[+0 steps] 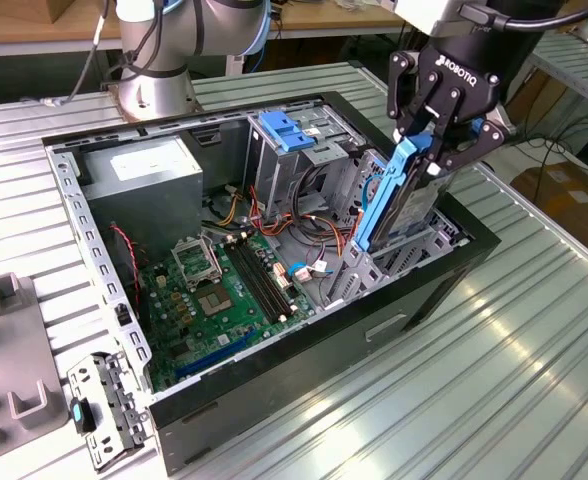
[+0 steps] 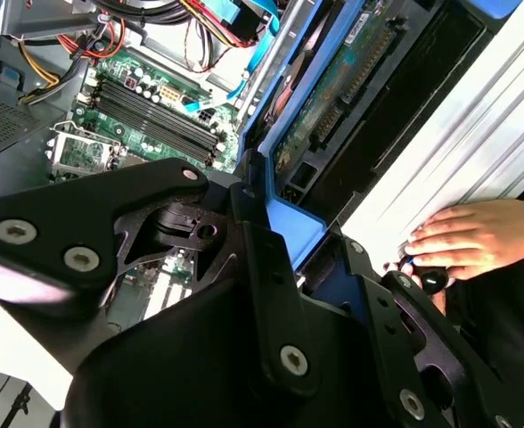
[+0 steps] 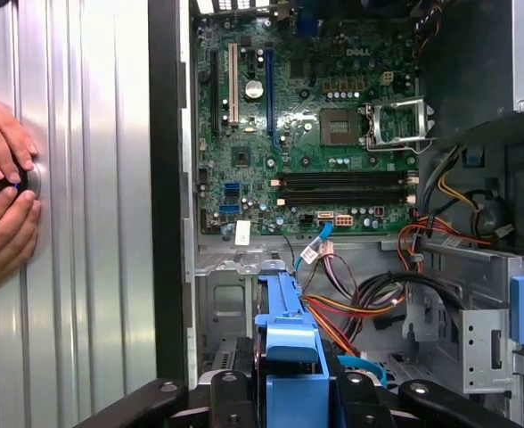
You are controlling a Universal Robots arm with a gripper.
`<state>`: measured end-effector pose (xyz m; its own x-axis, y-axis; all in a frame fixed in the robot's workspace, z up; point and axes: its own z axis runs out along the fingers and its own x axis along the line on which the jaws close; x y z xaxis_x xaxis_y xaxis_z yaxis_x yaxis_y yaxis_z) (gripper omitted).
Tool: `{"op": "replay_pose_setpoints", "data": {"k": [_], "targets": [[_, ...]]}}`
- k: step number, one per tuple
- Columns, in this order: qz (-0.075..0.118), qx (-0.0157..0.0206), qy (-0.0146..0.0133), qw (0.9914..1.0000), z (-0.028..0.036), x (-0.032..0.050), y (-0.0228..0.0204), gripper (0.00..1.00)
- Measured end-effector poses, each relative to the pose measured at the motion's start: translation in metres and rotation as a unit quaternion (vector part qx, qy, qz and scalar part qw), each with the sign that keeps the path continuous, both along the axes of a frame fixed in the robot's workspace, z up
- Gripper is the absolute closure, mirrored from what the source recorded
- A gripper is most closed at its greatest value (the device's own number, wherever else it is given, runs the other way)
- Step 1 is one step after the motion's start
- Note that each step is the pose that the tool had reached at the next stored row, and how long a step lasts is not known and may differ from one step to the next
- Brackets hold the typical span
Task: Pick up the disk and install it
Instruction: 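Insert the disk into the insertion slot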
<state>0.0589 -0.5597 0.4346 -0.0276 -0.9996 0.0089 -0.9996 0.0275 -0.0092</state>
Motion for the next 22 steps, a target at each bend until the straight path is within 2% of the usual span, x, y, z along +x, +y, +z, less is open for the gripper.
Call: {"op": "replay_pose_setpoints", "data": {"k": [6, 14, 15, 18, 20, 21, 22], "targets": [[0.0, 0.0, 0.0, 1.0, -0.009, 0.0, 0.0, 0.63], [0.0, -0.0004, 0.0, 1.0, -0.009, 0.0, 0.0, 0.62], [0.0, -0.0003, 0.0, 1.0, -0.0091, 0.0, 0.0, 0.55], [0.0, -0.0004, 0.0, 1.0, -0.0099, 0.0, 0.0, 0.55], [0.0, -0.0003, -0.0001, 1.0, -0.0149, 0.0, 0.0, 0.55], [0.0, -0.0003, -0.0001, 1.0, -0.0193, 0.0, -0.0001, 0.56], [0.0, -0.0003, -0.0001, 1.0, -0.0214, 0.0, -0.0004, 0.64]]}}
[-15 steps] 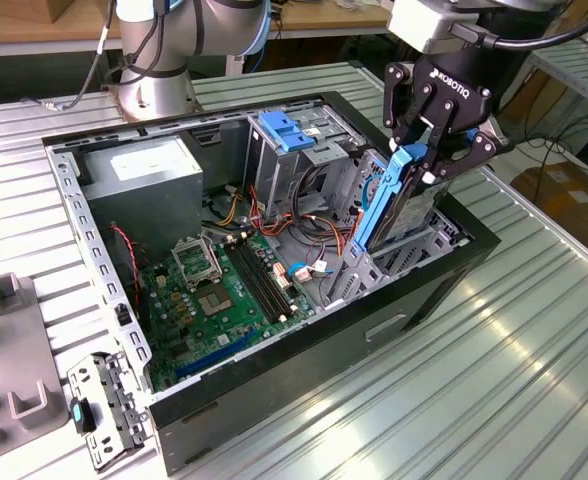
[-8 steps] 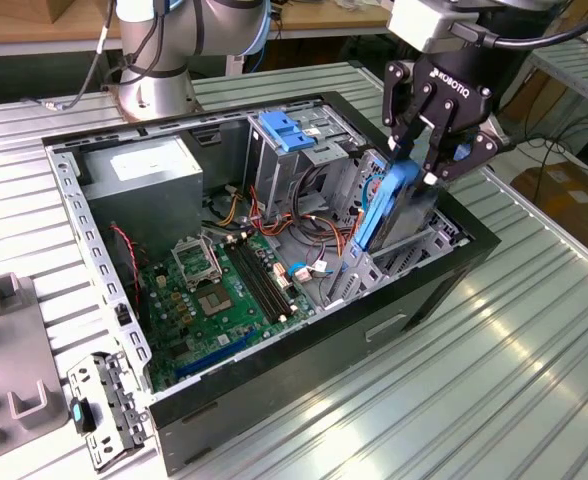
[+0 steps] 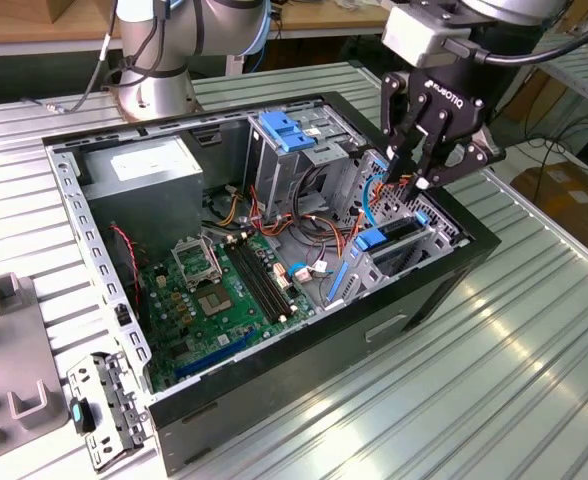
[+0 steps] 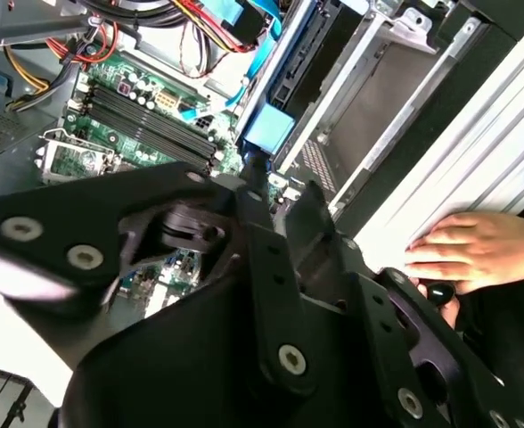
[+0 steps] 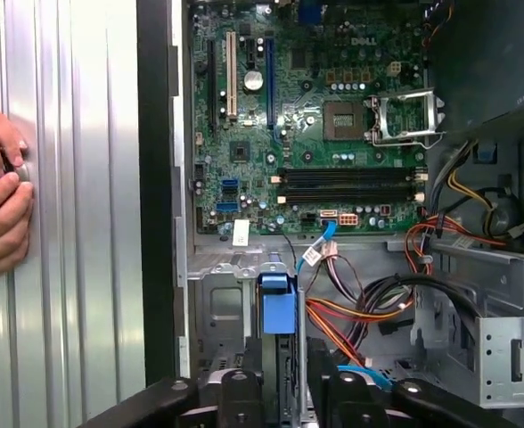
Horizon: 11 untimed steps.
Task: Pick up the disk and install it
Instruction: 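Insert the disk into the insertion slot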
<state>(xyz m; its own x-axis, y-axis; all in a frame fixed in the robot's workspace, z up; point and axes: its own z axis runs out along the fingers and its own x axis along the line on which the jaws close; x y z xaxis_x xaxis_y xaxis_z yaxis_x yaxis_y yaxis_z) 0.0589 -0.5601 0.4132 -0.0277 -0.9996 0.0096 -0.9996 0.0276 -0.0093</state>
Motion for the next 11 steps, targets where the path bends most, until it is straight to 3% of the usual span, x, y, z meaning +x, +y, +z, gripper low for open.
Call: {"op": "replay_pose_setpoints", "data": {"k": [1, 2, 4, 7, 11], "targets": [[0.0, 0.0, 0.0, 1.0, -0.0017, 0.0, -0.0004, 0.64], [0.0, 0.0, 0.0, 1.0, -0.0054, 0.0, -0.0016, 0.76], [0.0, 0.0, 0.0, 1.0, -0.0127, 0.0, -0.0039, 0.88], [0.0, 0.0, 0.0, 1.0, -0.0207, 0.0, -0.0082, 0.89], [0.0, 0.0, 0.0, 1.0, -0.0226, 0.0, -0.0082, 0.89]]}}
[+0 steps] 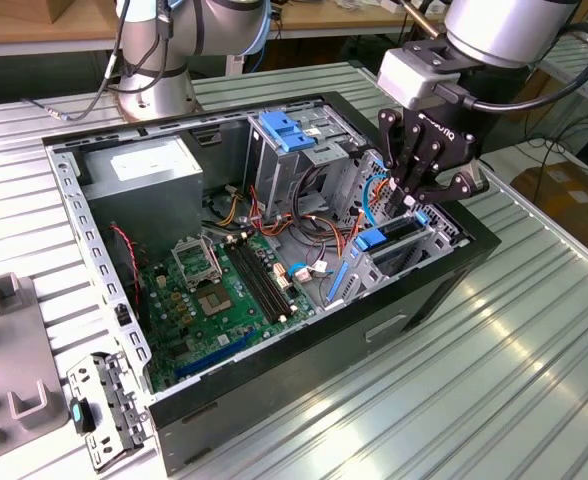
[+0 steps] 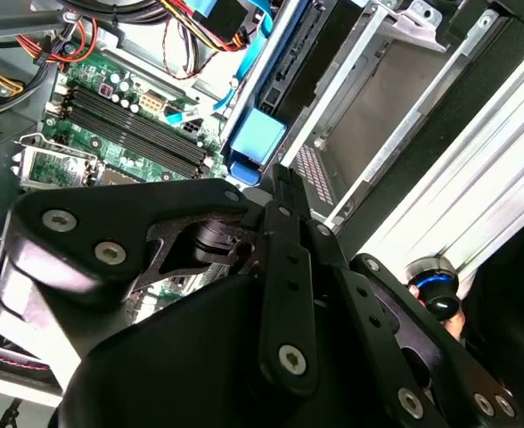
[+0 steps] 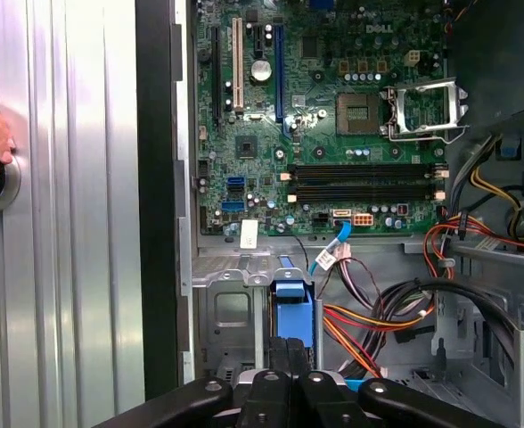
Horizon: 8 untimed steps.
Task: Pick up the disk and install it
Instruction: 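Insert the disk into the insertion slot, then insert the first disk wire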
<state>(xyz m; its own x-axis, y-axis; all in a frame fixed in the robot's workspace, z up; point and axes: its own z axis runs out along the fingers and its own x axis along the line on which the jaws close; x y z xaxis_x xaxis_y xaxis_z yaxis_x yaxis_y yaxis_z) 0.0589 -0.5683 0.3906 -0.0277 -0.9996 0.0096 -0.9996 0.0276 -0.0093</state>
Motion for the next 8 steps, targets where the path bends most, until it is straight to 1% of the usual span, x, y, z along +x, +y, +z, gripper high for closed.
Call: {"op": "replay_pose_setpoints", "data": {"k": [8], "targets": [[0.0, 0.0, 0.0, 1.0, -0.0008, 0.0, 0.0, 0.89]]}}
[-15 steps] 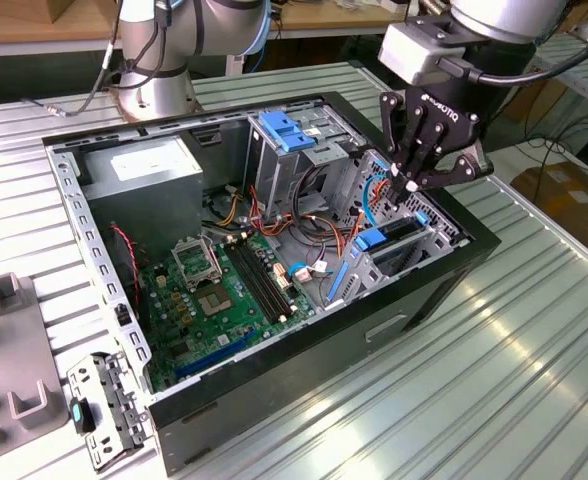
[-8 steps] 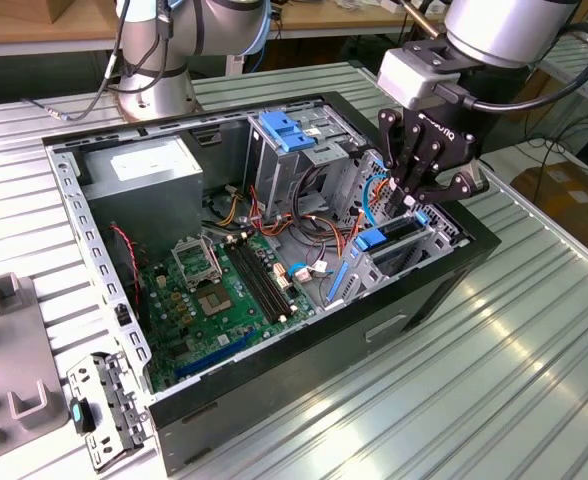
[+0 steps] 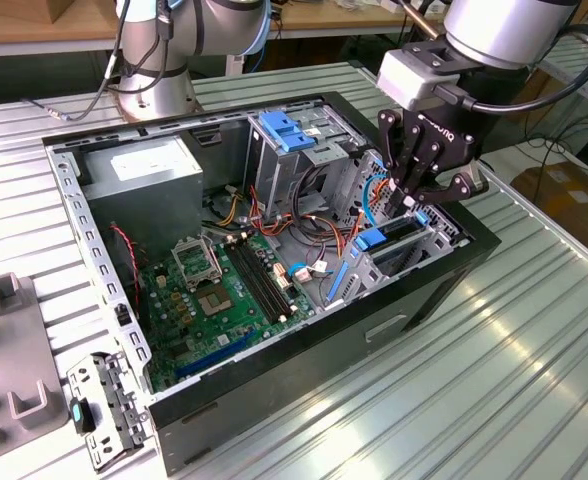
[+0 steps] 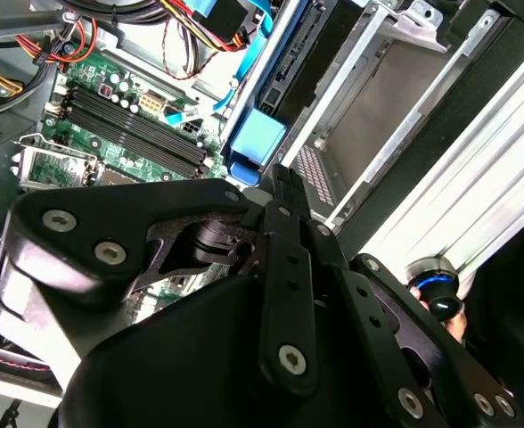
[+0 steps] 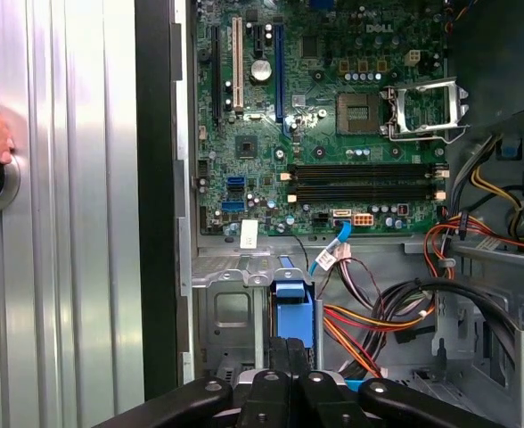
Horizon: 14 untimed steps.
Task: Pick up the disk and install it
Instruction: 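Insert the first disk wire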
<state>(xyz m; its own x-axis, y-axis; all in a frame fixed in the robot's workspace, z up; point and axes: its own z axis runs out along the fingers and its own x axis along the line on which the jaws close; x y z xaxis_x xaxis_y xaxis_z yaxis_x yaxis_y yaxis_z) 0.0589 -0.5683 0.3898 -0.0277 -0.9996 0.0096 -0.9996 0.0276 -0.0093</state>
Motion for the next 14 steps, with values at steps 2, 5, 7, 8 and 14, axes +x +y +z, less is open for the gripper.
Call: {"op": "replay_pose_setpoints", "data": {"k": [2, 5, 7, 8, 14], "targets": [[0.0, 0.0, 0.0, 1.0, -0.0001, 0.0, 0.0, 0.89], [0.0, 0.0, 0.0, 1.0, -0.0002, 0.0, 0.0, 0.89], [0.0, 0.0, 0.0, 1.0, -0.0003, 0.0002, 0.0, 0.89], [0.0, 0.0001, 0.0, 1.0, -0.0004, 0.0007, 0.0, 0.89], [0.0, -0.0014, 0.0002, 1.0, -0.0004, 0.0146, 0.0, 0.89]]}}
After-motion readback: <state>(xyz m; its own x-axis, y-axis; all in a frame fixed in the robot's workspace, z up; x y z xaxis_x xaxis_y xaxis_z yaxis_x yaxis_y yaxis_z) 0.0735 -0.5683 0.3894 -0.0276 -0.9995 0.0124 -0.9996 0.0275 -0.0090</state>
